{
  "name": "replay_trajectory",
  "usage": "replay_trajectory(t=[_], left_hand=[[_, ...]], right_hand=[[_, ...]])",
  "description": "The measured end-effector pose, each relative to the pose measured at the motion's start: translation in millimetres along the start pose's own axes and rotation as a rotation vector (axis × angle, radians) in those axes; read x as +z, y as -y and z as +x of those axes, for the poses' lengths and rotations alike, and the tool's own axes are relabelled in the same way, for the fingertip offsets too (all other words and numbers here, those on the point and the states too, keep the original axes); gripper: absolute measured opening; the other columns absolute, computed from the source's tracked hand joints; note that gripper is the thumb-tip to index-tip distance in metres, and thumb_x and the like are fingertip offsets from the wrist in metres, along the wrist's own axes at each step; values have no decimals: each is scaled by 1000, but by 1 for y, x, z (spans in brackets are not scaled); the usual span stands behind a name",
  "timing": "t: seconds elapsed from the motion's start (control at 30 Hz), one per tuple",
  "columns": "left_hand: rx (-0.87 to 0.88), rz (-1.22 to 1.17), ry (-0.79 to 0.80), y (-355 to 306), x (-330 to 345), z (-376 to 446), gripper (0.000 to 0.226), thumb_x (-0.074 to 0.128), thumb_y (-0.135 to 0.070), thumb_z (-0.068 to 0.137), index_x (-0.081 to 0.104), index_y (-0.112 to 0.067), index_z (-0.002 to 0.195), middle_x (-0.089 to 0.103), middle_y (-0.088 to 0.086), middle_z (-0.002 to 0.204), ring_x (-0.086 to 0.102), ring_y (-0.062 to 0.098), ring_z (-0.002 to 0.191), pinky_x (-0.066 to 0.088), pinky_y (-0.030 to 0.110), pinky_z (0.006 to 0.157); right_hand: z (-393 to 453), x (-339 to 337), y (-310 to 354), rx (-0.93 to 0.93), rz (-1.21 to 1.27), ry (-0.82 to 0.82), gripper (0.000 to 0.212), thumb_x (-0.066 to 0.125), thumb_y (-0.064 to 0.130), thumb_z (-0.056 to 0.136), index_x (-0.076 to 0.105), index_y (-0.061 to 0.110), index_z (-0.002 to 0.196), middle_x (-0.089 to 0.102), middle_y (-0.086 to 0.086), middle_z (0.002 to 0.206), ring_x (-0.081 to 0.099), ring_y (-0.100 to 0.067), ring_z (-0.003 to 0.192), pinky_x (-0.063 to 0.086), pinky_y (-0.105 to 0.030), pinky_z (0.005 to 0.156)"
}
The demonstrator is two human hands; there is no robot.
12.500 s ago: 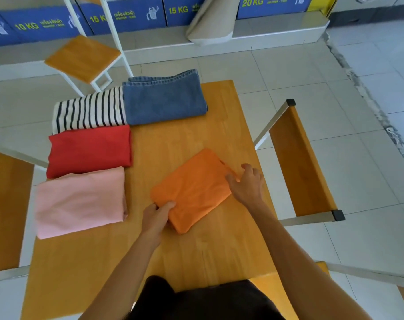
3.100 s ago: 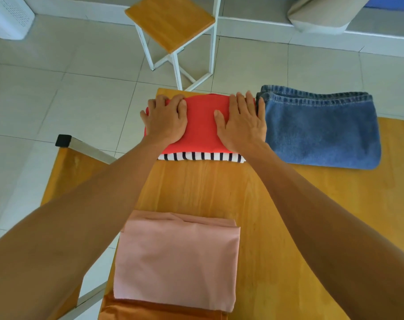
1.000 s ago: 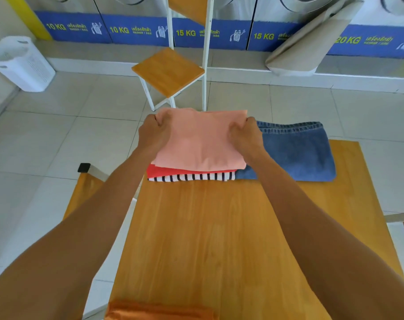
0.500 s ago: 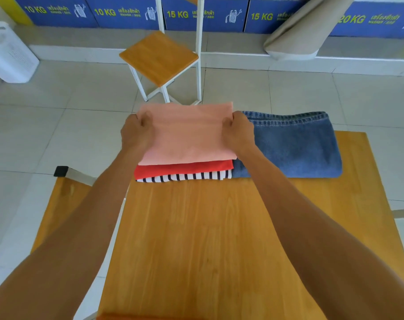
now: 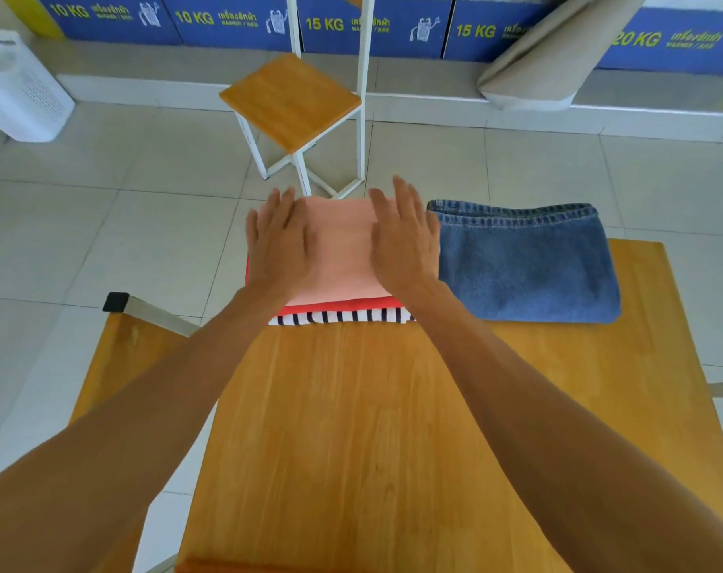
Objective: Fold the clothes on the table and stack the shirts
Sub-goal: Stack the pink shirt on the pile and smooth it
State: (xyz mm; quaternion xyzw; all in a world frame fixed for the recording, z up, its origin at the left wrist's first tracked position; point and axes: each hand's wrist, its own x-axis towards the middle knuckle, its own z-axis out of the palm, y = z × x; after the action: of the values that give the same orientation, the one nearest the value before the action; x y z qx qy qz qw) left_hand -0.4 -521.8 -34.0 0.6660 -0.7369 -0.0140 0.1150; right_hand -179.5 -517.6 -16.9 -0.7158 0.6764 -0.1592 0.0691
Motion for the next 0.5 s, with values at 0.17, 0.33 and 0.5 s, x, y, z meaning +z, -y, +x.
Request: replay_trajectory(t=[0.17,0.33,0.5], left_hand=[[76,55,155,4,16,-13,63,10,-46,100,6,-15,155,6,5,163,1,21,150,-4,44,118],[-35,5,204,4,11,-13,72,9,-53,97,5,-10,154,6,8,163,3,23,150,3,49,120],[-79,56,254,-2,5,-4,64,16,-43,102,6,-8,154,6,10,162,2,28,149,1,53,118]], right_hand=[[-18,26,2,-102,-79,262,58,17,43,105,6,22,158,-3,-4,167,-5,-23,153,-1,-51,123],[-16,27,-6,27,-70,264,75,15,57,100,-3,12,158,-3,-7,167,-5,-25,153,-1,-47,124],[-14,23,-4,176,-90,328,76,12,56,100,-6,8,156,-6,-9,166,-9,-25,153,-6,-46,123]])
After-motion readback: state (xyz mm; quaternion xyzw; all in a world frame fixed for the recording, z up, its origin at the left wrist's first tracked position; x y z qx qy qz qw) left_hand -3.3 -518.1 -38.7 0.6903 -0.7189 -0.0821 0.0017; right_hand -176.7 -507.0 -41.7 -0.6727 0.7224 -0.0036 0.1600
